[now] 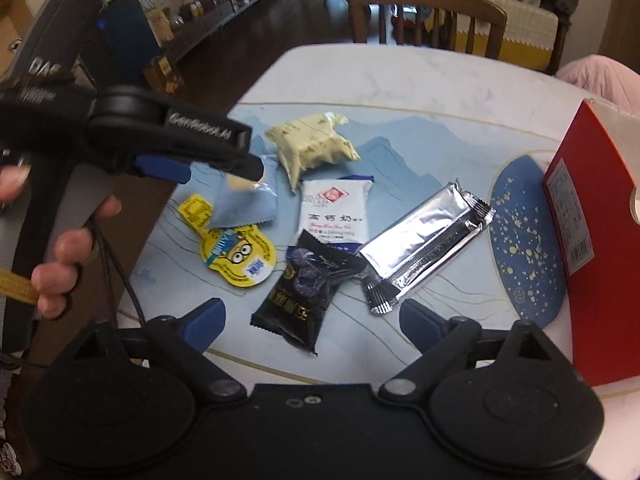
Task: Organize snacks
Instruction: 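Move both tools back from the shoebox toward the snack pile, then grasp blue round-cookie packet with left tool while right tool grasps black packet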
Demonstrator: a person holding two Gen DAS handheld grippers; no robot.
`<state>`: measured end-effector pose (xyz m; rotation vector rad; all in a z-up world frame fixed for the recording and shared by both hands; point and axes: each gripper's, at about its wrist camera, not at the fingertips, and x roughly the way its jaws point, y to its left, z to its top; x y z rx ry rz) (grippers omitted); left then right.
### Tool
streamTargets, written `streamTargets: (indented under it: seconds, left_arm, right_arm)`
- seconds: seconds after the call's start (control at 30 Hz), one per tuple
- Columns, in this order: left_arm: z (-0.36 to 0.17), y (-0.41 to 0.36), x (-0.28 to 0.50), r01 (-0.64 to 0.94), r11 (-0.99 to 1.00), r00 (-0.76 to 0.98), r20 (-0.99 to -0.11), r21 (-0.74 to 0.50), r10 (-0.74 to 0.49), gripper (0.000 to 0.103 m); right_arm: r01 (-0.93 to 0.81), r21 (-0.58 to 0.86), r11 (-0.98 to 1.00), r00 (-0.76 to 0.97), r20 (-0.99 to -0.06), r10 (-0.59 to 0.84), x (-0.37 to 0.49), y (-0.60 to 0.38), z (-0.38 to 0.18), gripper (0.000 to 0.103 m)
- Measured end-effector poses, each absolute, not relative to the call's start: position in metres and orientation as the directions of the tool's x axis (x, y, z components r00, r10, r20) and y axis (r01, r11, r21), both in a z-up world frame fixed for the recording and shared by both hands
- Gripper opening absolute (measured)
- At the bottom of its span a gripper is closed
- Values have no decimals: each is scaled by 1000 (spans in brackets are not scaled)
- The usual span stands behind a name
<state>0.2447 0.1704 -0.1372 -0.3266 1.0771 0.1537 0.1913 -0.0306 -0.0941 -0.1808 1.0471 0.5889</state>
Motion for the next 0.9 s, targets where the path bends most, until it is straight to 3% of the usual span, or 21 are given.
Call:
streamTargets:
  seconds: [0.67, 0.73, 0.9]
  left_arm:
    - [-163, 167, 277, -328, 932, 392, -920, -154, -14, 75]
    - [-162, 165, 275, -328, 934, 395, -919, -139, 2, 71]
    - [-160, 167, 269, -341, 931, 399, -917, -134, 14, 50]
  right_arm:
    - [-486, 173, 857, 294, -891, 346, 218, 0, -112, 74]
    - [-491, 167, 855, 297, -891, 344, 217, 4, -113, 71]
    - [-483, 154, 862, 312, -889, 334, 216, 4, -118, 58]
